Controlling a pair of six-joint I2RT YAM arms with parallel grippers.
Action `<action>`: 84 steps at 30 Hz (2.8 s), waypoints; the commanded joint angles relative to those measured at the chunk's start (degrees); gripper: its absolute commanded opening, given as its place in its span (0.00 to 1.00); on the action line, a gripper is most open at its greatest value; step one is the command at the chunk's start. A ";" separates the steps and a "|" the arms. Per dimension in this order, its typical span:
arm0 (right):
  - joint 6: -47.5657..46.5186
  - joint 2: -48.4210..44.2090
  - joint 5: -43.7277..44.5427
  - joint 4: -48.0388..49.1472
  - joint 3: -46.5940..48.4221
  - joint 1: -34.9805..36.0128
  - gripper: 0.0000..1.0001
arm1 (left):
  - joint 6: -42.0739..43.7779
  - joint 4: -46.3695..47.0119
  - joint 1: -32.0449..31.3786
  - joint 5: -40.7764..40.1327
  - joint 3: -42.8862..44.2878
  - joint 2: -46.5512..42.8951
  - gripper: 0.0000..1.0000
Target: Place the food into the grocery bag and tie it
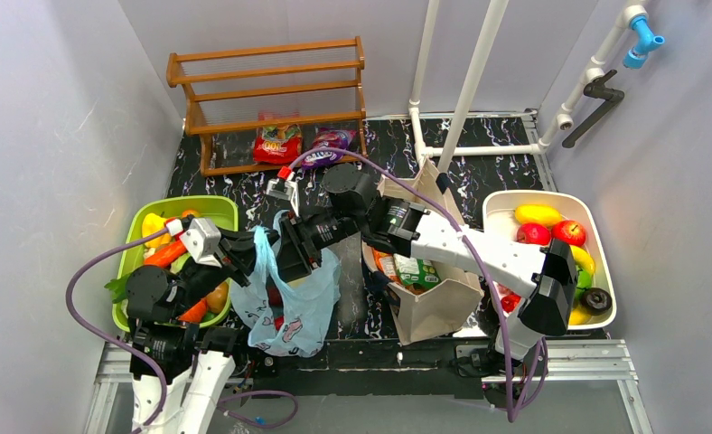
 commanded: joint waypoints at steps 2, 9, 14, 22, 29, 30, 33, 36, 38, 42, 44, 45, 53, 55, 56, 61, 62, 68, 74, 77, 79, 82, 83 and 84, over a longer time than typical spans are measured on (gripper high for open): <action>-1.28 -2.53 -2.01 3.92 -0.87 0.92 0.39 | 1.96 -1.70 -0.08 -2.28 2.51 0.98 0.00; -0.84 -3.35 1.70 5.52 -0.40 1.23 0.43 | 1.86 -2.56 -0.03 -3.44 2.57 0.48 0.00; -0.82 -4.06 7.45 5.20 0.64 2.20 0.45 | 1.52 -2.65 -0.08 -4.17 2.18 -0.32 0.00; -2.45 -3.74 18.86 -0.79 2.80 4.21 0.46 | 1.32 -2.78 -0.08 -5.12 2.32 -0.71 0.00; -4.44 -2.81 24.50 -5.20 5.48 5.85 0.47 | 1.88 -3.42 -0.08 -5.97 2.35 -0.90 0.00; -4.43 -2.83 24.67 -5.01 5.51 6.00 0.47 | 1.88 -3.56 -0.08 -6.15 2.34 -0.90 0.00; -4.33 -3.06 26.09 -4.09 5.62 6.38 0.48 | 1.73 -3.62 -0.06 -6.57 2.25 -1.17 0.00; -3.59 -3.48 29.47 -3.38 5.47 6.82 0.48 | 1.44 -3.62 -0.03 -6.78 2.27 -1.27 0.00; -2.75 -3.93 32.62 -3.02 4.96 7.09 0.48 | 1.27 -3.62 -0.07 -7.01 2.23 -1.39 0.00; -1.32 -4.75 36.30 -0.83 3.10 7.43 0.50 | 0.89 -3.58 -0.08 -7.33 2.08 -1.53 0.00; -0.82 -4.94 36.88 0.85 2.50 7.66 0.51 | 0.84 -3.53 -0.08 -7.49 1.98 -1.71 0.00; -0.53 -4.86 36.97 1.54 2.28 7.72 0.52 | 0.80 -3.46 -0.01 -7.65 2.00 -1.82 0.00; 3.06 -5.68 41.38 7.77 -0.26 8.23 0.54 | -0.42 -2.66 -0.06 -8.75 1.36 -2.26 0.00; 3.37 -5.86 40.80 9.79 -0.89 8.26 0.54 | -0.52 -2.57 -0.08 -9.17 1.27 -2.22 0.00; 3.32 -5.86 39.99 11.18 -1.24 8.30 0.56 | -0.53 -2.57 -0.08 -9.47 1.25 -2.19 0.00; 4.18 -4.13 36.42 12.64 -0.40 8.25 0.58 | -1.10 -3.30 -0.07 -11.06 1.89 -1.23 0.00; 4.37 -3.79 35.90 13.20 -0.42 8.26 0.58 | -1.16 -3.74 -0.08 -11.22 2.34 -0.81 0.00; 5.00 -3.21 35.57 14.22 -0.66 8.25 0.57 | -0.97 -4.78 -0.08 -12.36 3.09 -0.43 0.00; 5.77 -1.99 34.79 14.16 -0.22 8.28 0.42 | -2.20 -4.17 -0.08 -12.60 2.61 -0.47 0.00; 6.08 -1.82 34.96 14.05 -0.64 8.26 0.29 | -2.51 -3.98 -0.06 -12.69 2.62 -0.55 0.00; 6.09 -1.78 35.07 14.05 -0.93 8.23 0.20 | -2.48 -3.97 -0.07 -12.75 2.45 -0.76 0.00; 5.98 -1.52 34.26 13.37 -0.48 8.25 0.07 | -2.36 -4.36 -0.08 -12.94 1.96 -1.12 0.00; 6.00 -1.39 33.91 13.27 -0.55 8.30 0.03 | -2.29 -4.45 -0.08 -12.96 1.92 -1.23 0.00; 6.00 -1.48 33.63 13.30 -0.78 8.28 0.01 | -2.21 -4.64 -0.06 -13.01 1.86 -1.40 0.00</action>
